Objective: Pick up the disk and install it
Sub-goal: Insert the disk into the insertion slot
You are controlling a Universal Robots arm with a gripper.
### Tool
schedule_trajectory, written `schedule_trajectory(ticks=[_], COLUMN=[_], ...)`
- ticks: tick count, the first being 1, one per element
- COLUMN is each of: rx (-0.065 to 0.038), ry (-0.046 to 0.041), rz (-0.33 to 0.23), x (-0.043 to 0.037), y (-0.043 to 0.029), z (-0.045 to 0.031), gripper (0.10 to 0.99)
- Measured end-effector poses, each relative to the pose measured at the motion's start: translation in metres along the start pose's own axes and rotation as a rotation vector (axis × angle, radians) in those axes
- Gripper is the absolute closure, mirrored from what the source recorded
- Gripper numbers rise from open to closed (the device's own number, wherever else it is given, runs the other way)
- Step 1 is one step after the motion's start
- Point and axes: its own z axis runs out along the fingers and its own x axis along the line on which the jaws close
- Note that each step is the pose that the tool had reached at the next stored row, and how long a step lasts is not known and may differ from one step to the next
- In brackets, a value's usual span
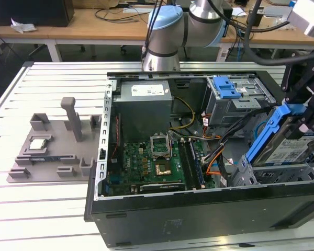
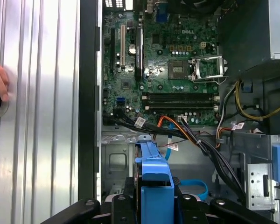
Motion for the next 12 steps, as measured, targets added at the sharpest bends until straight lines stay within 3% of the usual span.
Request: schedule_trajectory(ticks=[12], rx=[0.0], ry=[0.0001], rz=[0.0], x=[0.0006], y=[-0.0019], z=[0.0284], gripper=[0.718])
